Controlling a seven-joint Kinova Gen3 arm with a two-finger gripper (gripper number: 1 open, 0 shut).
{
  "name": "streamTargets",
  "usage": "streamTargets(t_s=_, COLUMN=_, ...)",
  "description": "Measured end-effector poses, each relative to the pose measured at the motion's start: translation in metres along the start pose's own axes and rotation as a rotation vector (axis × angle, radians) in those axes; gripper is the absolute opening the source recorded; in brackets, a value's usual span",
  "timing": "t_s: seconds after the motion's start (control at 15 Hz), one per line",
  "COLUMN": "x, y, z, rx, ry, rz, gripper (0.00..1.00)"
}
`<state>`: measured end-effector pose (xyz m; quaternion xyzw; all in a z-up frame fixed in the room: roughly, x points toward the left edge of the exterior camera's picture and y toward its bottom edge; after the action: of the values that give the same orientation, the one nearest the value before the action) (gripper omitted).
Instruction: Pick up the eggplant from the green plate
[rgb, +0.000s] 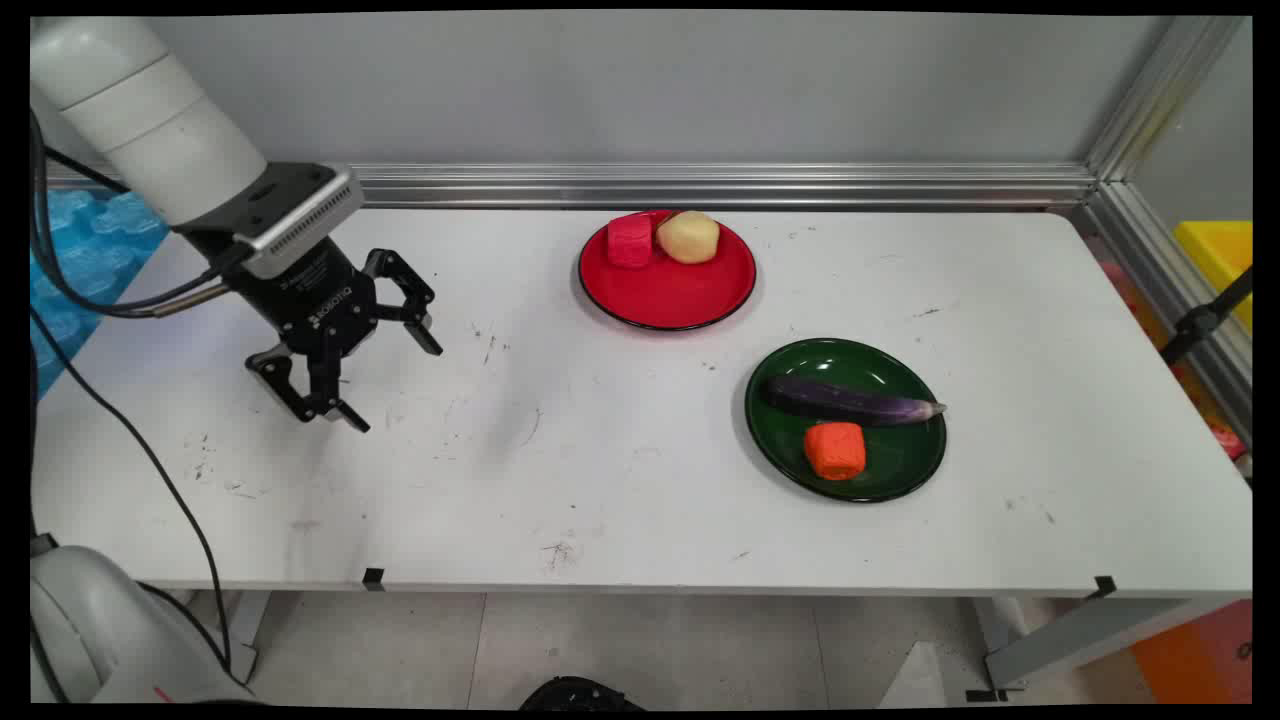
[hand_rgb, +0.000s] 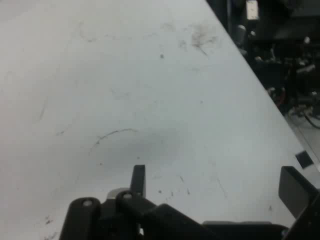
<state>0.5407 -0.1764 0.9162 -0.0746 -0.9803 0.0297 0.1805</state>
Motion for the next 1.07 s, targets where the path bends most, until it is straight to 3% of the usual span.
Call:
streamTargets(t_s=0.4, x=0.015, y=-0.024, z=0.002, rx=0.053, ry=0.064, rz=-0.172, gripper=1.0)
streamTargets(t_s=0.73, x=0.056, y=-0.061, z=0.01, rx=0.115, ry=0.15, rz=-0.329, gripper=1.0)
streamTargets(t_s=1.07, x=0.095, y=-0.095, z=0.029, rx=0.168, ry=0.205, rz=-0.43, gripper=1.0)
